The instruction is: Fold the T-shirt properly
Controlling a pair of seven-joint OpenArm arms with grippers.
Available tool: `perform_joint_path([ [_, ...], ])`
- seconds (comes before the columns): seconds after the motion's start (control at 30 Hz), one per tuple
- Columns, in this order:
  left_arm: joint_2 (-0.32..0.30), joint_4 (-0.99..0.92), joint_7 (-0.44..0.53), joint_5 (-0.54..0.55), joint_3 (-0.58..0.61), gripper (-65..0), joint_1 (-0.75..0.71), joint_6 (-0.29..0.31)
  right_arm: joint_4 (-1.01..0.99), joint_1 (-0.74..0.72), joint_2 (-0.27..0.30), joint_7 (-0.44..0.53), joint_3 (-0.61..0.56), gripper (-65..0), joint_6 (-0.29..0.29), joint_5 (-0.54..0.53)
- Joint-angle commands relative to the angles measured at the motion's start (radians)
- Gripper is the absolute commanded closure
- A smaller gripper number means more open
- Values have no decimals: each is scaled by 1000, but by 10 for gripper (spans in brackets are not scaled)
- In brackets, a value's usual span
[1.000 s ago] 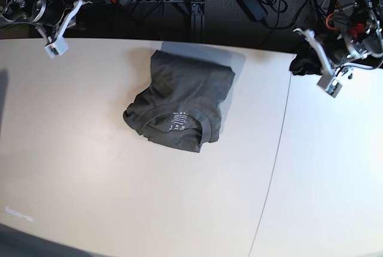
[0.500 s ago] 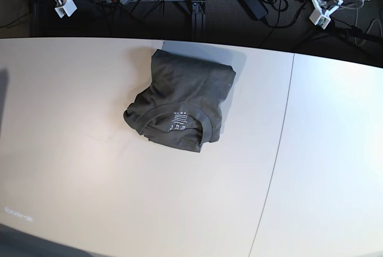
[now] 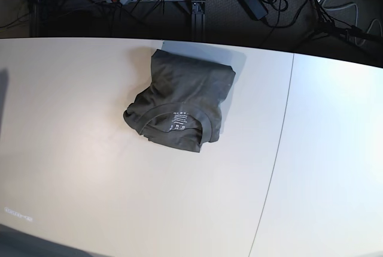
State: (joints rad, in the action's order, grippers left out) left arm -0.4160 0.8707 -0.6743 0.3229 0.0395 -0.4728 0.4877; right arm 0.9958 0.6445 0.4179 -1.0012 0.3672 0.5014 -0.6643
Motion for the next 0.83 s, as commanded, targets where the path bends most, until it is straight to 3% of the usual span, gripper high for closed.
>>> perform_joint_path([
  [0.0, -11, -47, 11, -7, 29, 0, 15, -27, -39, -17, 13, -8, 8, 0, 17, 8],
  [0.13, 12, -237, 114, -24, 175, 0, 174, -122, -219, -156, 5, 0, 8, 0, -7, 26],
  [0.33, 136, -465, 108, -80, 350, 0, 440, -189, -388, -355, -46, 32, 8, 0, -35, 108],
  [0.53, 237, -540, 57, -76, 419, 0, 579, -188, -397, -441, -110, -10, 11, 0, -53, 104],
  [0.7, 235, -537, 89, -77, 426, 0, 589, -180, -394, -467, -154, -39, 11, 0, -53, 104],
  [0.8, 233, -537, 131, -77, 426, 0, 586, -181, -390, -470, -165, 3, 11, 0, -52, 104],
])
